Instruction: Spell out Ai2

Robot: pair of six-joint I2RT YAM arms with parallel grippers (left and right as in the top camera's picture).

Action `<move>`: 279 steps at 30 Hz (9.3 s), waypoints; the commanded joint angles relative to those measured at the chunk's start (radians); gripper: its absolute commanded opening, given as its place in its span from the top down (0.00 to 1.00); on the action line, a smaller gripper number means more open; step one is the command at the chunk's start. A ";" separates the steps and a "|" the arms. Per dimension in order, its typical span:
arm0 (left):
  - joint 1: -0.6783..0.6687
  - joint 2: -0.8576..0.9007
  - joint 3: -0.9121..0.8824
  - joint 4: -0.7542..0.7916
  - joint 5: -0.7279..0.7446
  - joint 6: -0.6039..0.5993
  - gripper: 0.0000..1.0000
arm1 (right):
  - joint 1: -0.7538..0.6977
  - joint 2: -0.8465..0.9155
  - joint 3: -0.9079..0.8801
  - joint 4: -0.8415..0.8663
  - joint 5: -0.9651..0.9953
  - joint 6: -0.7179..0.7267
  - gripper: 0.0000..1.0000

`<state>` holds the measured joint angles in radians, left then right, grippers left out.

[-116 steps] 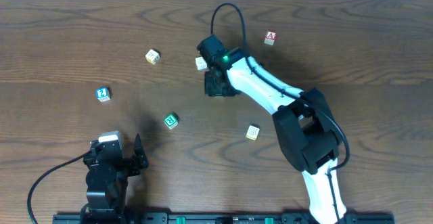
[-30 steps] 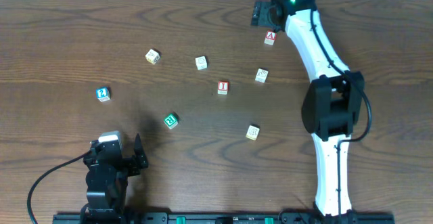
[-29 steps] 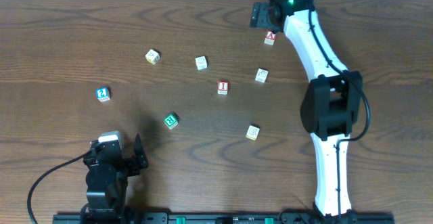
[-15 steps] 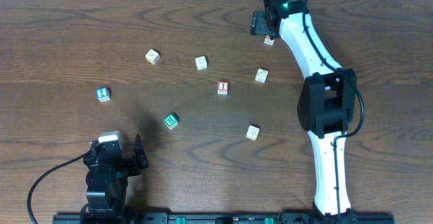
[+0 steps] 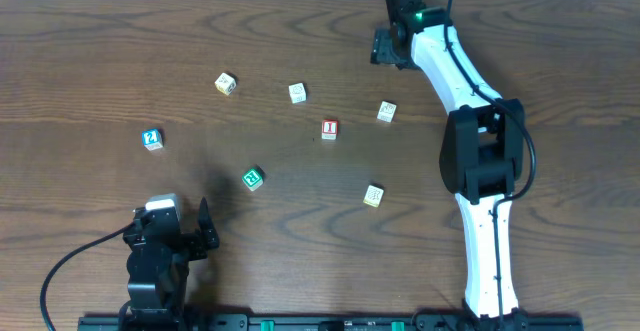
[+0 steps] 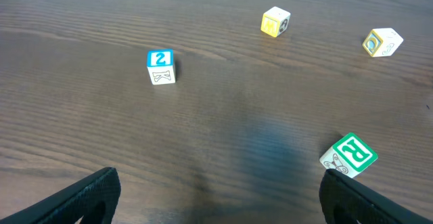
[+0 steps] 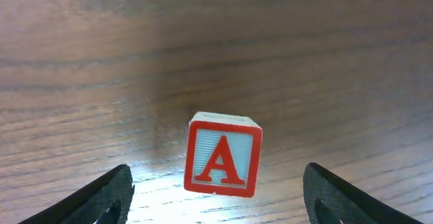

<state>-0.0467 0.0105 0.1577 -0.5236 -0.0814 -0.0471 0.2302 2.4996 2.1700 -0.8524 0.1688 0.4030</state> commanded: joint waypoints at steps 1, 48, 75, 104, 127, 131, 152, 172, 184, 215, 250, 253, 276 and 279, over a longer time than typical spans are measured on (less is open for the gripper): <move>0.005 -0.006 -0.015 0.000 -0.003 0.018 0.05 | -0.004 0.009 -0.004 0.001 -0.001 0.019 0.21; 0.005 -0.006 -0.015 0.000 -0.003 0.018 0.05 | -0.011 0.031 0.040 0.019 -0.012 0.014 0.69; 0.005 -0.006 -0.015 0.000 -0.003 0.018 0.05 | 0.276 0.023 0.643 -0.579 -0.124 0.013 0.99; 0.005 -0.006 -0.015 0.000 -0.003 0.018 0.05 | 0.503 -0.257 -0.105 -0.255 0.060 0.227 0.99; 0.005 -0.006 -0.015 0.000 -0.003 0.018 0.05 | 0.496 -0.257 -0.307 -0.065 -0.095 0.306 0.99; 0.005 -0.006 -0.015 0.000 -0.003 0.018 0.05 | 0.496 -0.257 -0.314 -0.071 -0.064 0.322 0.99; 0.005 -0.006 -0.015 0.000 -0.003 0.018 0.05 | 0.475 -0.238 -0.319 -0.090 0.000 0.351 0.99; 0.005 -0.006 -0.015 0.000 -0.003 0.018 0.05 | 0.478 -0.219 -0.322 -0.101 -0.016 0.351 0.99; 0.005 -0.006 -0.015 0.000 -0.003 0.018 0.04 | 0.483 -0.200 -0.323 -0.088 -0.023 0.346 0.99; 0.005 -0.006 -0.015 0.000 -0.003 0.018 0.05 | 0.483 -0.174 -0.323 -0.063 0.008 0.340 0.59; 0.005 -0.006 -0.015 0.000 -0.003 0.018 0.05 | 0.439 -0.578 0.063 -0.236 0.155 -0.030 0.16; 0.005 -0.006 -0.015 0.000 -0.003 0.018 0.05 | 0.451 -0.656 0.063 -0.346 0.153 -0.030 0.16; 0.005 -0.006 -0.015 0.000 -0.003 0.018 0.05 | 0.854 -1.522 -0.803 -0.452 0.144 0.161 0.01; 0.005 -0.006 -0.015 0.000 -0.003 0.018 0.05 | 0.854 -1.573 -0.812 -0.457 0.136 0.161 0.01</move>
<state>-0.0467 0.0101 0.1577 -0.5236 -0.0814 -0.0471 1.0752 0.9466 1.3792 -1.3132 0.3229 0.5453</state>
